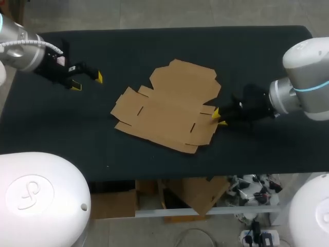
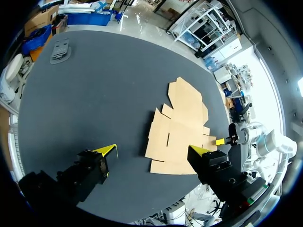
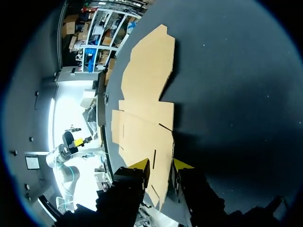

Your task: Assemble the packaging by folding the flat box into shape, placing the metal phone stand inside, and closing the box properly

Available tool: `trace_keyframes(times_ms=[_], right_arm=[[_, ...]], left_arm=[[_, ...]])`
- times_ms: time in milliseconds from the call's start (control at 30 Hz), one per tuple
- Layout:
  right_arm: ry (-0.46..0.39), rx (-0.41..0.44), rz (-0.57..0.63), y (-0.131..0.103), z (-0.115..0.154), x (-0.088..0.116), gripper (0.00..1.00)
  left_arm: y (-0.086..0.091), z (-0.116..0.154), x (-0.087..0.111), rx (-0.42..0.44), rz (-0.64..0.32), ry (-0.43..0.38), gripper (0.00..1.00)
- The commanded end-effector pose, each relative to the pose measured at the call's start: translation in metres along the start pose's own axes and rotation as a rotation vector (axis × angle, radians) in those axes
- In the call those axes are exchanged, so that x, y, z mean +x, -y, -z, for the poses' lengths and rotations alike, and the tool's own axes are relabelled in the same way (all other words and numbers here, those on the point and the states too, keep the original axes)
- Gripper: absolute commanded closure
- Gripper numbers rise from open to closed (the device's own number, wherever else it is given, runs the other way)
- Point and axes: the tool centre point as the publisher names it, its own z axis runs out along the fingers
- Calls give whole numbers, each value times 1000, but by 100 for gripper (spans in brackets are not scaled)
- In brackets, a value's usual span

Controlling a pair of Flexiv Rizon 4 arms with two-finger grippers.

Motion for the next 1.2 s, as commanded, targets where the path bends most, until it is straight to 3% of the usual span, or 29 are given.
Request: trace_keyframes(times_ms=[33,400,600,967,1200], right_arm=[[11,15,-2,-5,0,-1,0],[114,-7,-24,-1,30,3,0],[109,-10,-28,2,45,1,0],[106,3,-71,17,28,-4,0],[111,-19,-70,26,32,-3,0]], left_arm=[[0,0,1,-4,4,6,0],[-1,-2,2,-7,9,7,0],[-3,-4,3,-11,11,6,0],[-7,-6,6,-16,11,4,0],[-9,2,5,-17,3,-10,0]])
